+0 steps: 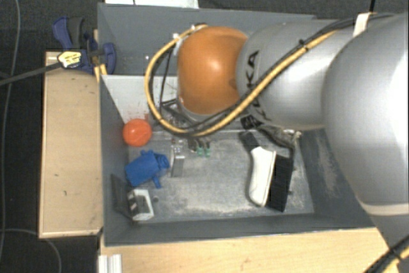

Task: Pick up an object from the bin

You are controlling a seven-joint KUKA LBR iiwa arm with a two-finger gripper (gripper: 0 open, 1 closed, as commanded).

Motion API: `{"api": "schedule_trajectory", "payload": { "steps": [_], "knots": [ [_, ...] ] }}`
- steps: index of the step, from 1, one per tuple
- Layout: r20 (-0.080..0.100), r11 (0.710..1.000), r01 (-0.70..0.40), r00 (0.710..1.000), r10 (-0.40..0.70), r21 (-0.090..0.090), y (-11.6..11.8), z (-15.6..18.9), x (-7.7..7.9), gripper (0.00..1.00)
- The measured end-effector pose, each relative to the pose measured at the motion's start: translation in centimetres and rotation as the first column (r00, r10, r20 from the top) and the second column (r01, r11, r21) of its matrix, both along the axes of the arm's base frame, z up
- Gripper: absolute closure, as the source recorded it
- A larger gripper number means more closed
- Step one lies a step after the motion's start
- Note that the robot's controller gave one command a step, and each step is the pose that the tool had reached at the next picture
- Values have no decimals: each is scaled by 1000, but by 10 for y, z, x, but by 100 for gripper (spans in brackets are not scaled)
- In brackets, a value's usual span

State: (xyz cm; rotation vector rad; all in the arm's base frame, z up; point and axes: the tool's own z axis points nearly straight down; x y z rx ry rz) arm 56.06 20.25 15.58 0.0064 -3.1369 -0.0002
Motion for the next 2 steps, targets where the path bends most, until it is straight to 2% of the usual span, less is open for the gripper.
{"api": "schedule_trajectory", "payload": {
  "steps": [1, 2],
  "knots": [
    [7, 1000, 4, 1000, -4, 2, -1, 5, 1, 0],
    [13, 996, -85, 996, 85, 2, 2, -11, 2, 0]
  ]
}}
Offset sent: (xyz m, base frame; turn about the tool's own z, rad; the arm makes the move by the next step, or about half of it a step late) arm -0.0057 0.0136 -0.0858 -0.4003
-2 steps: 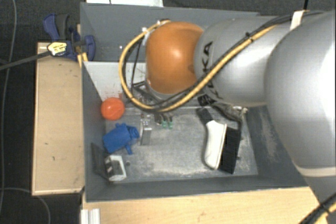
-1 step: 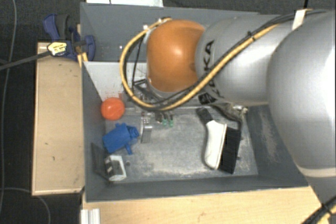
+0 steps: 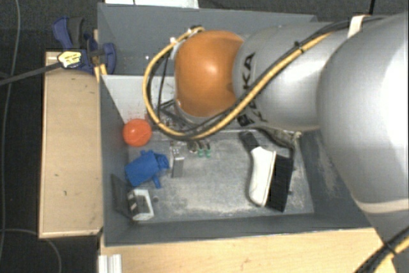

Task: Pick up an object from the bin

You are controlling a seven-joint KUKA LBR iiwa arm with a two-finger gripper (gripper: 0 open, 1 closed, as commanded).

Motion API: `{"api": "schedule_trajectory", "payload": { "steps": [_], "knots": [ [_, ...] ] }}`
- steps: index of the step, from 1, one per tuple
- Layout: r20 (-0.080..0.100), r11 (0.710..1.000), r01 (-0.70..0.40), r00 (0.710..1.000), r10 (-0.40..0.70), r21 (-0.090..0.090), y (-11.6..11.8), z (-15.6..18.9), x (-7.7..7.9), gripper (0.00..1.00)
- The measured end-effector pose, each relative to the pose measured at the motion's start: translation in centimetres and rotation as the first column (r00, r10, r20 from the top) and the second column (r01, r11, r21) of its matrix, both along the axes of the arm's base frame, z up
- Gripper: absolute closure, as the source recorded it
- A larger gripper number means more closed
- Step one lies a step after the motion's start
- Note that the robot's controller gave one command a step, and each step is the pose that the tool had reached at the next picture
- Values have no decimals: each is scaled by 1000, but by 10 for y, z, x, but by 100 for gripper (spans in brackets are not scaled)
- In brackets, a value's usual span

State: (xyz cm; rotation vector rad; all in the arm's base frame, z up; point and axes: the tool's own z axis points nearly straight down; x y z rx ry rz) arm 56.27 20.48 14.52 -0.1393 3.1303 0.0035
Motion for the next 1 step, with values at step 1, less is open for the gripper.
{"api": "schedule_trajectory", "payload": {
  "steps": [1],
  "knots": [
    [-3, 970, -243, 970, 243, -2, 29, -44, -3, 0]
  ]
}}
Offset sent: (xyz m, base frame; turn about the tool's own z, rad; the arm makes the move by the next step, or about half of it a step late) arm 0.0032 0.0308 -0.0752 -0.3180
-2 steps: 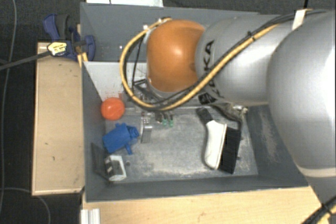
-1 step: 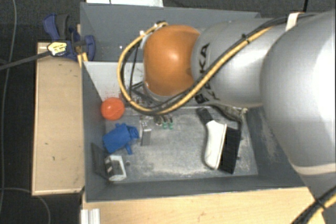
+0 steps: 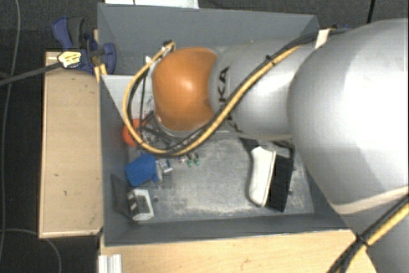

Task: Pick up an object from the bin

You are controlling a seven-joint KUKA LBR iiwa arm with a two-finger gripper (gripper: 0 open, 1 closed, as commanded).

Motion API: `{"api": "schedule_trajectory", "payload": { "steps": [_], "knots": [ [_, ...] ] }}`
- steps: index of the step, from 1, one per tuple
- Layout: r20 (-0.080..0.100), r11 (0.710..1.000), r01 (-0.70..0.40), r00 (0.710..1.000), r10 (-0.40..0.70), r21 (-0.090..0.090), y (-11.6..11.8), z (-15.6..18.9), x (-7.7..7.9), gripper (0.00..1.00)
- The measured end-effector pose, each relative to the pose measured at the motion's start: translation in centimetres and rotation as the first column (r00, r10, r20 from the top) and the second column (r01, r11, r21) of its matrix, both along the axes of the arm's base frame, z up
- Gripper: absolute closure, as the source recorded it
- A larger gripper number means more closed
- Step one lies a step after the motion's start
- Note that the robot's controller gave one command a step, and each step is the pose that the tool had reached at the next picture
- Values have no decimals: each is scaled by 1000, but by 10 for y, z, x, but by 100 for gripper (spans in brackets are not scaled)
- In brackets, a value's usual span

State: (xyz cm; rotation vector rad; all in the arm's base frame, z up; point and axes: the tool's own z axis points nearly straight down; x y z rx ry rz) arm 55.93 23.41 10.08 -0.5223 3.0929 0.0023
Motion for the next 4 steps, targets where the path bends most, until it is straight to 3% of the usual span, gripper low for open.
{"api": "schedule_trajectory", "payload": {
  "steps": [1, 2, 3, 4],
  "knots": [
    [-1, 999, -49, 999, 49, 1, 8, -24, 3, 0],
    [4, 990, -140, 990, 140, 0, 12, -24, 9, 0],
    [0, 939, -344, 939, 344, 2, 15, -27, 24, 100],
    [0, 941, -339, 941, 339, 2, 15, -27, 24, 100]
  ]
}}
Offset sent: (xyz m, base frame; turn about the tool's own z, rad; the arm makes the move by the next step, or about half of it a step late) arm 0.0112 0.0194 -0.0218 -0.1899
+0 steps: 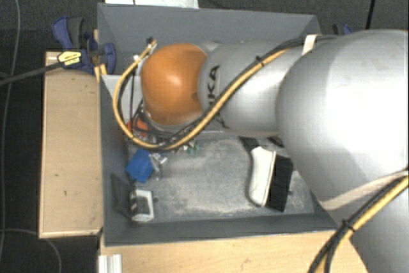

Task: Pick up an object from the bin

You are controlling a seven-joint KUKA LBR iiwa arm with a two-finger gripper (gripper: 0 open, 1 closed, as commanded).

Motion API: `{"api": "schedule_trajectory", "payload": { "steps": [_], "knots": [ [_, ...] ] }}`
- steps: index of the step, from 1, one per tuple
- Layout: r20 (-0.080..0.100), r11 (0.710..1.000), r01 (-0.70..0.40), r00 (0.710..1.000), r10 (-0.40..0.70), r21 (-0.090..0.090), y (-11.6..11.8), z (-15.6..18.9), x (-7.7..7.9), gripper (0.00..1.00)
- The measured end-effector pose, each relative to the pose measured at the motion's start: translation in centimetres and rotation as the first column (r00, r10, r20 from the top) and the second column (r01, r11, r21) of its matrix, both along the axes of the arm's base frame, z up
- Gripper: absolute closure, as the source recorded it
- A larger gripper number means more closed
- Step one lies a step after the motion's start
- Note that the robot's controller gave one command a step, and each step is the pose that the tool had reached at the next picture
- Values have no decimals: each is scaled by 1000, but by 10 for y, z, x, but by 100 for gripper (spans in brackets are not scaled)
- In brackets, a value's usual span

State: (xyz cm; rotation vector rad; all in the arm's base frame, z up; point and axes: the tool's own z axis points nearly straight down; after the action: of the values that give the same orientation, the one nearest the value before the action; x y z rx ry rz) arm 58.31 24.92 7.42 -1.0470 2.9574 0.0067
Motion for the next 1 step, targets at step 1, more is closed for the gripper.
{"api": "schedule_trajectory", "payload": {
  "steps": [1],
  "knots": [
    [-1, 1000, 5, 1000, -5, 0, 0, 0, 0, 100]
  ]
}}
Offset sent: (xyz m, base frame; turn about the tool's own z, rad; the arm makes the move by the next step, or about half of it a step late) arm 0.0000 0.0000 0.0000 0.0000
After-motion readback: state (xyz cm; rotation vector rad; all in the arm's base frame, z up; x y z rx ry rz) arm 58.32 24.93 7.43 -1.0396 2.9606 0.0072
